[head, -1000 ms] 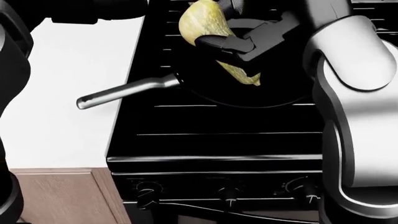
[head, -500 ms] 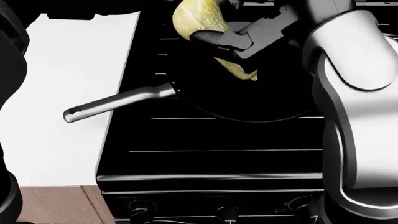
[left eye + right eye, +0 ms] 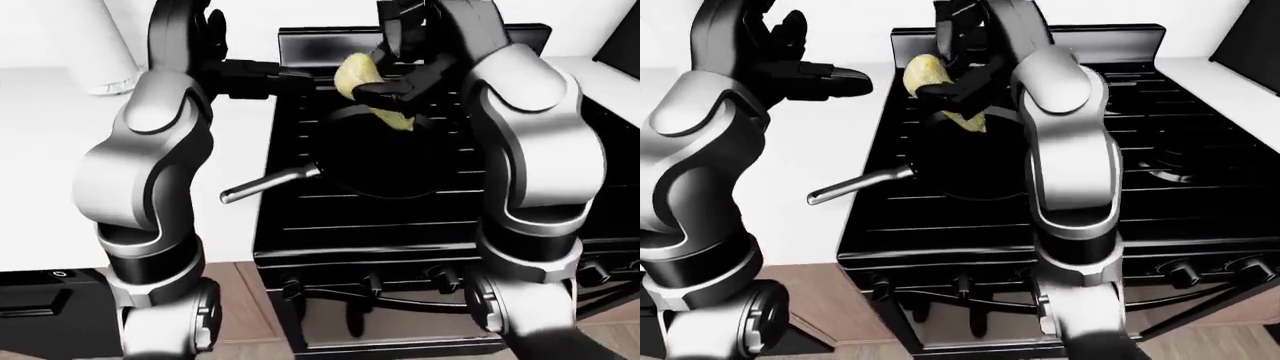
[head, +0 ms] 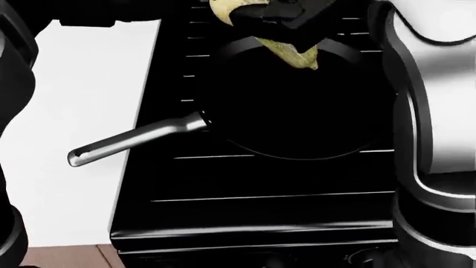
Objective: Pick the squash from the plate and place it in the pan.
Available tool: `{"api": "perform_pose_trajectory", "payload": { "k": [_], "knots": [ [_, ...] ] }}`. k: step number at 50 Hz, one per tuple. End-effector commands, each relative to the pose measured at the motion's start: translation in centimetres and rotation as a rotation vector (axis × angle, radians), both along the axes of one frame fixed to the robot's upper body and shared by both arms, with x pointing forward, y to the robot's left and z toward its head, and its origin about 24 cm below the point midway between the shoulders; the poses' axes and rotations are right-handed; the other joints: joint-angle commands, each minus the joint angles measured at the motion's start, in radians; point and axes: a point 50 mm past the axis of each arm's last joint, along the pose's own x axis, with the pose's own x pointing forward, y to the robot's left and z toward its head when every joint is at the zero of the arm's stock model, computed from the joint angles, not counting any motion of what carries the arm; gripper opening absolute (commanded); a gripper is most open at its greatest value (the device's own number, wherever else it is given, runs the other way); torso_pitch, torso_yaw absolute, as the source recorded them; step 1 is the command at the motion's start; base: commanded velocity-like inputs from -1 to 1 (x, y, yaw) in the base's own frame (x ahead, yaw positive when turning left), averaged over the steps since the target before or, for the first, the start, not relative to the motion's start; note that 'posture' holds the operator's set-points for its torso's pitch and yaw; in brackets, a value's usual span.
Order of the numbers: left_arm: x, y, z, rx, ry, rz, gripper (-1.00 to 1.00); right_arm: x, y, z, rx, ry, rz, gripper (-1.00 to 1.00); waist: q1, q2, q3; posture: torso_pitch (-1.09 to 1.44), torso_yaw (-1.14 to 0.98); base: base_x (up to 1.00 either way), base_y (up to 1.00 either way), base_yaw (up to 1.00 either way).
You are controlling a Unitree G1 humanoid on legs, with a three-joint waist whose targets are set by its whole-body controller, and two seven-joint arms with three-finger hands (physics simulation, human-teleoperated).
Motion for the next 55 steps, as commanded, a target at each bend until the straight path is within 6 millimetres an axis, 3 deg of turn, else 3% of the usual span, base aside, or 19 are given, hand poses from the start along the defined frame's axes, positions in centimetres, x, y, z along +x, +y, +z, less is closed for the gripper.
{"api": "perform_pose_trajectory", "payload": {
  "k": [1,10,17,25,31,41,55],
  "knots": [
    [-0.7,0.0,1.6,-0.004,-0.085,-0.003,1.0,-1.3,-0.9,3.7,0.019,-0.186,-0.034,-1.0,-0.003,-0.001,-0.042,0.0,0.0,0.0,0.0,0.0],
    [-0.7,0.1,1.8,-0.008,-0.088,0.001,1.0,1.8,-2.1,4.7,-0.004,-0.151,-0.073,-1.0,0.003,-0.005,-0.039,0.0,0.0,0.0,0.0,0.0],
    [-0.7,0.2,1.8,-0.009,-0.089,0.003,1.0,5.4,-2.5,6.0,-0.022,-0.105,-0.09,-1.0,0.004,-0.003,-0.041,0.0,0.0,0.0,0.0,0.0],
    [-0.8,0.2,1.9,-0.01,-0.09,0.005,1.0,8.7,-2.2,7.4,-0.082,-0.035,-0.11,-1.0,-0.003,0.007,-0.045,0.0,0.0,0.0,0.0,0.0],
    [-0.8,0.3,2.0,-0.012,-0.091,0.008,1.0,9.4,-0.8,6.5,-0.145,0.022,-0.109,-1.0,-0.006,0.011,-0.044,0.0,0.0,0.0,0.0,0.0],
    [-0.8,0.5,2.2,-0.018,-0.095,0.011,1.0,10.4,1.0,3.3,-0.211,0.166,-0.088,-1.0,-0.005,0.013,-0.046,0.0,0.0,0.0,0.0,0.0],
    [-0.8,0.6,2.2,-0.02,-0.094,0.012,1.0,11.0,0.8,0.7,-0.293,0.248,-0.154,-1.0,0.0,0.012,-0.048,0.0,0.0,0.0,0.0,0.0]
  ]
}}
